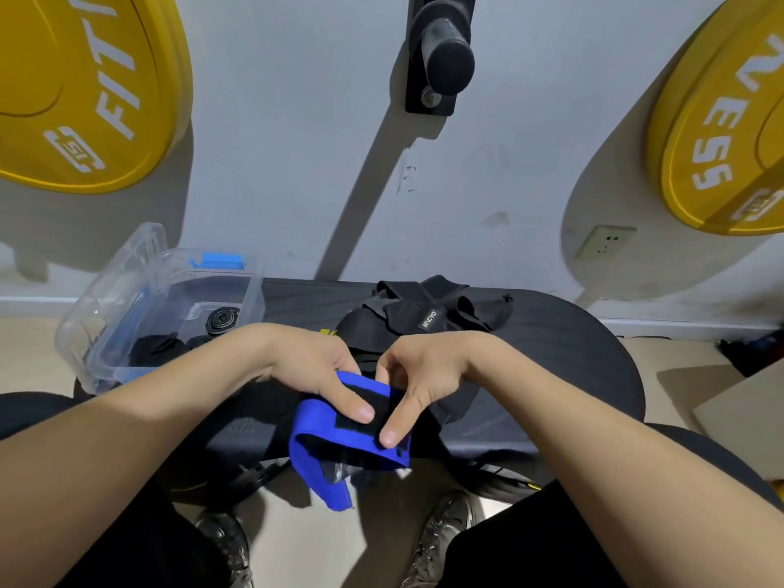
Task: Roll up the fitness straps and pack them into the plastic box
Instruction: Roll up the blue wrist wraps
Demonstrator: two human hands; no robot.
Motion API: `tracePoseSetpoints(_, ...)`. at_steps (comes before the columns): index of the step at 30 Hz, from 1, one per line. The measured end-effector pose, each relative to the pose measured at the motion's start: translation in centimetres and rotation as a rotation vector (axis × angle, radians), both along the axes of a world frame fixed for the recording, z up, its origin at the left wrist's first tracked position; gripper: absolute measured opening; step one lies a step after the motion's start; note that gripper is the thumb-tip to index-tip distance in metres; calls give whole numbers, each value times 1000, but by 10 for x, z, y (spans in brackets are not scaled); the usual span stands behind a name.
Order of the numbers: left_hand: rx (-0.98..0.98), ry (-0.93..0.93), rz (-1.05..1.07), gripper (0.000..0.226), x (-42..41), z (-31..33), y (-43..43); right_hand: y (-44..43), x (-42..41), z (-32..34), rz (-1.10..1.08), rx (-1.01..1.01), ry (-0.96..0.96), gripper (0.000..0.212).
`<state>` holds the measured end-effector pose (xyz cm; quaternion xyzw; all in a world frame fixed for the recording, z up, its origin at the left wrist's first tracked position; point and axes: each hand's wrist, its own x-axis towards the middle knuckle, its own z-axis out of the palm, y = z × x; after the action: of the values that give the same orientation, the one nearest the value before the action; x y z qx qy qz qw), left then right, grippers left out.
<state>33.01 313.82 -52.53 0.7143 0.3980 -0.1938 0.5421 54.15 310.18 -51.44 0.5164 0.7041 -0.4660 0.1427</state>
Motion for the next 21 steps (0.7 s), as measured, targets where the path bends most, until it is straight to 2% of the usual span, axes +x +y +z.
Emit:
tracePoseSetpoints(2, -15, 49, -27, 37, -3, 0, 5, 9, 7, -9, 49, -32, -56, 35)
tracePoseSetpoints(5, -32, 179, -142, 32, -4, -3, 10, 16, 15, -31, 154, -133, -264, 23)
tracePoseSetpoints(8, -46, 294, -244, 28, -4, -7, 11, 14, 16, -45, 157, -189, -330, 46)
tracePoseSetpoints(10, -17, 247, -249, 22, -2, -10, 14, 10, 12, -52, 104, -110, -244, 72)
tracePoseSetpoints(11, -5, 190, -244, 19, 0, -10, 16, 9, 9, -53, 75, -100, -163, 78)
tracePoseSetpoints(12, 2, 127, -236, 17, 3, -10, 19, 7, 5, -53, 62, -120, -90, 75)
tracePoseSetpoints(13, 1, 70, -224, 16, 5, -7, 22, 7, 2, -53, 64, -143, -44, 63)
tracePoseSetpoints(15, -35, 14, -204, 18, 6, 0, 29, 7, -1, -52, 86, -155, -34, 39)
tracePoseSetpoints(16, -65, 12, -193, 17, 6, 4, 33, 7, 0, -50, 96, -159, -48, 35)
tracePoseSetpoints(19, -61, 103, -119, 15, 3, 9, 39, 10, 3, -49, 93, -237, -100, 35)
tracePoseSetpoints(21, -45, 227, -93, 26, 3, 8, 36, 12, 6, -46, 37, -279, -102, 34)
